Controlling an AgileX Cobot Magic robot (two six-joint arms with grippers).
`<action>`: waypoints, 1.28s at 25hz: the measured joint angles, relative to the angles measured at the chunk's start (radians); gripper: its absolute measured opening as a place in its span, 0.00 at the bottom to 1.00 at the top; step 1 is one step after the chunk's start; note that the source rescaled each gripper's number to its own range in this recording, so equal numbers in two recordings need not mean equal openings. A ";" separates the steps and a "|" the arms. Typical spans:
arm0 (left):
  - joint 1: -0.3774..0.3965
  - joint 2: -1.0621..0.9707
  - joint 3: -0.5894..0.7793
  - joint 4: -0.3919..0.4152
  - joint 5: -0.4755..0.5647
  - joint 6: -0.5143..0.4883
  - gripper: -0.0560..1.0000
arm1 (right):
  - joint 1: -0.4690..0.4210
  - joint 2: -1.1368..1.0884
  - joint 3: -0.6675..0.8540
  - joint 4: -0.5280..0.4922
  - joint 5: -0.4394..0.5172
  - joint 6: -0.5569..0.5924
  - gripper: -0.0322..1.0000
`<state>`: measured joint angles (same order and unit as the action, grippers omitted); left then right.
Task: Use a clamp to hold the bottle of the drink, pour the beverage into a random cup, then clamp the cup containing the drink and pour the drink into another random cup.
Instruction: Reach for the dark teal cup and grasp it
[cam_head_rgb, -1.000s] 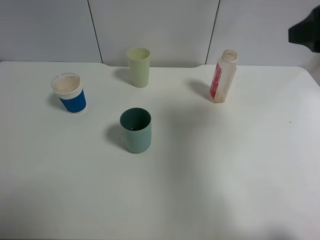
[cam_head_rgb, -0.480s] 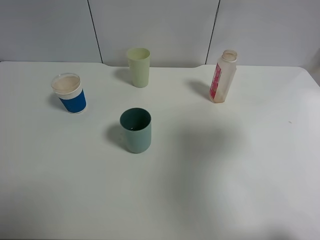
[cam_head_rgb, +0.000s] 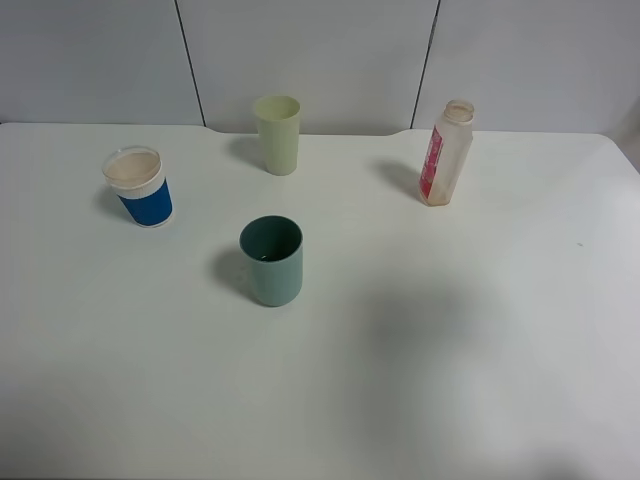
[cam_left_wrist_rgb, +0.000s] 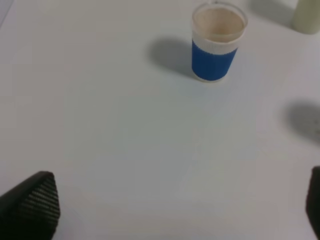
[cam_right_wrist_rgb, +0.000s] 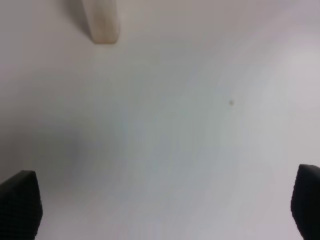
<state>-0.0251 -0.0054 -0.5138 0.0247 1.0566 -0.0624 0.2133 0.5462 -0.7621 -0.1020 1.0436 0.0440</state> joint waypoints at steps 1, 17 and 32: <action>0.000 0.000 0.000 0.000 0.000 0.000 1.00 | 0.000 -0.022 0.027 0.012 0.000 0.000 1.00; 0.000 0.000 0.000 0.000 0.000 0.000 1.00 | 0.000 -0.301 0.184 0.072 0.074 0.001 1.00; 0.000 0.000 0.000 0.000 0.000 0.000 1.00 | 0.000 -0.356 0.263 0.086 0.021 0.000 1.00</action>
<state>-0.0251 -0.0054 -0.5138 0.0247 1.0566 -0.0624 0.2133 0.1898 -0.4986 -0.0164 1.0642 0.0442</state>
